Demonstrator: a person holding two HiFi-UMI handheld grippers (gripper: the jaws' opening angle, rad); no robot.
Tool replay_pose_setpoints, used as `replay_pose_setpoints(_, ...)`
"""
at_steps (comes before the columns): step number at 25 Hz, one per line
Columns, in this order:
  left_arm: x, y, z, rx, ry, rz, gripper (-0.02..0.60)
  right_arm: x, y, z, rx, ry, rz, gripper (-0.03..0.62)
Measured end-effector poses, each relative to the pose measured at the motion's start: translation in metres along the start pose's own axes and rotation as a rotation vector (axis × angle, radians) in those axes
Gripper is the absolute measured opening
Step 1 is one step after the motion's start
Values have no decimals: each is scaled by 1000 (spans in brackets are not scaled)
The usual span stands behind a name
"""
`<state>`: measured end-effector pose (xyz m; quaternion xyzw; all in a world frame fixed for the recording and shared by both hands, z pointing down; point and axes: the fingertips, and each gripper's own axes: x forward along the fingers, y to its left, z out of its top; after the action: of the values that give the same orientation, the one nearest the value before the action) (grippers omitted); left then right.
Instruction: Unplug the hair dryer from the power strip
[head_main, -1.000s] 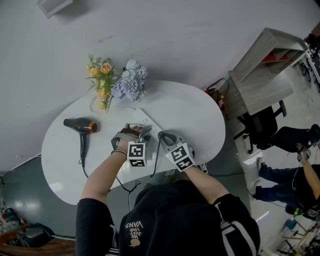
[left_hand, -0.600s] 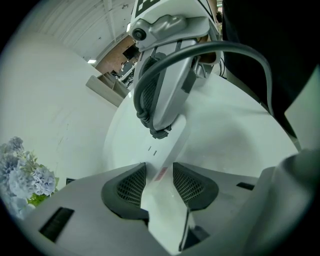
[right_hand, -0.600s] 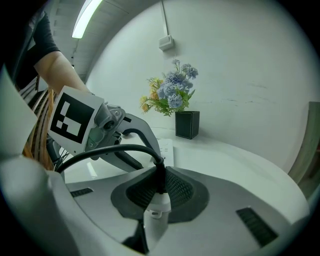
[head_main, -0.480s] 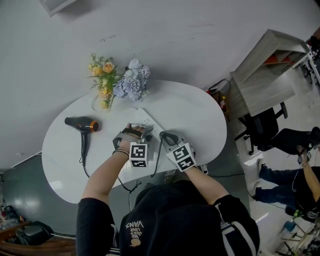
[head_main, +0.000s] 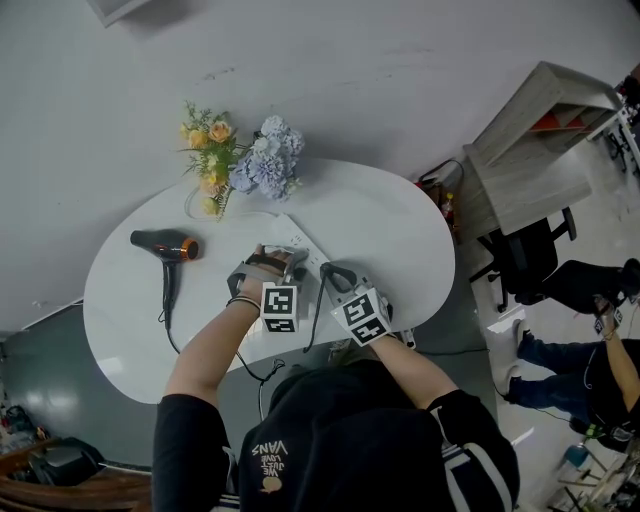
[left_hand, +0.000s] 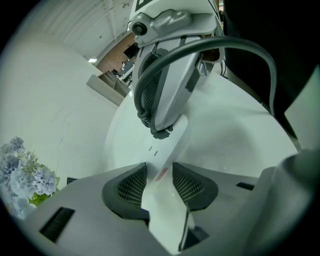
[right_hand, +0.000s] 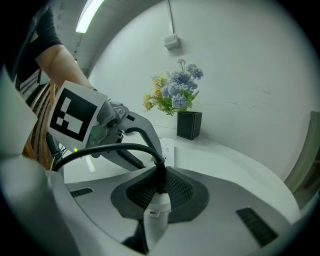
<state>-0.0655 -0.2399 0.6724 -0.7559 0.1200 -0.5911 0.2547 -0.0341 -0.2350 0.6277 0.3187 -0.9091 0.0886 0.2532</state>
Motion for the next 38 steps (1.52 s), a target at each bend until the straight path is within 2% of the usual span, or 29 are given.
replay_pose_setpoints(3,0,1,0,-2,1,3,167,1,0,1,-21,-2,2,69)
replay_pose_setpoints(10,1,0,0,-9,1,8,167,1,-8,-3,178,-27,44,69)
replay_pose_setpoints(12,1,1,0,-15,-2,7,167,1,-10,-2,204,-29,51,69)
replay_pose_setpoints(15,0,0,0,-19,0,5,167,1,-8,-2,148,-14,41,69)
replay_pose_setpoints(21,1,0,1,-15,2,10,167,-2,0,3,-88,19,4,69)
replay_pose_setpoints(24,1,0,1,-15,-2,11,167,-12,1,35,-156,-86,-14,69)
replay_pose_setpoints(27,1,0,-1,-21,-3,12,167,-14,-14,65,-125,-153,-21,69)
replay_pose_setpoints(31,0,-2,1,-31,-15,10,167,-21,-25,53,-51,-113,-21,69)
replay_pose_setpoints(36,-3,1,3,-106,-58,-18,167,-31,-23,47,-13,-117,-42,69)
replay_pose_setpoints(38,-7,0,4,-83,-66,-20,166,-35,-19,45,0,-119,-46,69)
